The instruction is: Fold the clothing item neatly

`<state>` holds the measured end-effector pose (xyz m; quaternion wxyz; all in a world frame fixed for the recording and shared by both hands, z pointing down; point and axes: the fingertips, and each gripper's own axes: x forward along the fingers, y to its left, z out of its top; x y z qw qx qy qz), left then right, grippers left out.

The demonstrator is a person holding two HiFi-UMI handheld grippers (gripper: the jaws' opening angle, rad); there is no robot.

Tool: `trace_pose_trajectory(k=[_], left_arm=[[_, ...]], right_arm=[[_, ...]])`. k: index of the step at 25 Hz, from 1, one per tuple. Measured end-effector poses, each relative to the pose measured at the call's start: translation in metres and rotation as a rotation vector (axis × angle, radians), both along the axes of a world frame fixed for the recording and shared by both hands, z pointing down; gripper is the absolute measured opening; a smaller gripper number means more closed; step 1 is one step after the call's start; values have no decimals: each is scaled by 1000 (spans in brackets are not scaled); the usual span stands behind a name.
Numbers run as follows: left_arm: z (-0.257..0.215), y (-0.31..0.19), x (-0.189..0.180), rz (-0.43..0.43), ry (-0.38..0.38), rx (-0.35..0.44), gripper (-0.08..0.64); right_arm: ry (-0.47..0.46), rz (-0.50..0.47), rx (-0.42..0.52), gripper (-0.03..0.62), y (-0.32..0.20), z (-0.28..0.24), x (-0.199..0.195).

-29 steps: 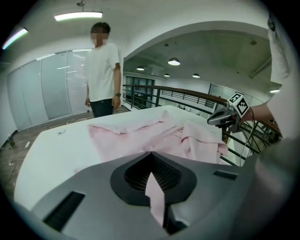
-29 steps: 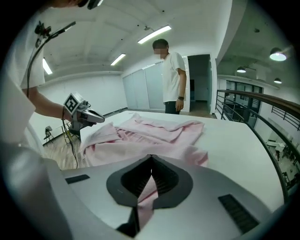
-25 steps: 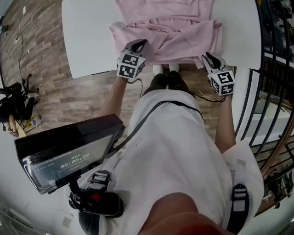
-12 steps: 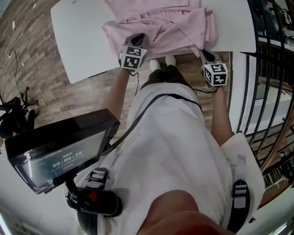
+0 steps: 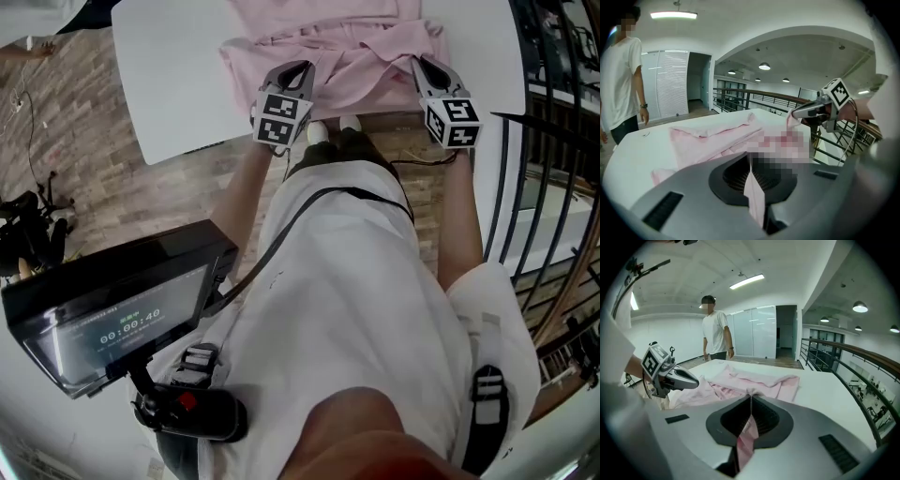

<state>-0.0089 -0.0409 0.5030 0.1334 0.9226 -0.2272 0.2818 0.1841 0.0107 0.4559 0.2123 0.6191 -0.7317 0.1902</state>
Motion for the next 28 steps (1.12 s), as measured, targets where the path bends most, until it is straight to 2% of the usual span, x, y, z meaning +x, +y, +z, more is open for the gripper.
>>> trace_pose_trajectory(k=[9,16,18,20,22,25,27,28], left_arm=[[-8,3,16,2,5,-12,4],[-1,12,38,-16,-24,-61,3],[2,29,38,34,-12,-58,4],[7,54,37,122,6,-56,3],[7,75,41,168,24,-61,5],[3,86,48,166,35,-65,3],[7,86,44,133,34,-70,3],[10,85,40,112,30,-75,3]], right_arm=[[31,-111,70,12,-80,-21,3],[108,-285,48,12,-142,-18,15],[147,-246,16,12,-130,-6,26],[197,-153,-39,12,-95,6,47],[257,-104,-105,14,-63,15,71],[310,-101,-204,17,-39,24,103],[296,-118,-260,90,-31,36,111],[284,-128,-285,103,-28,42,111]])
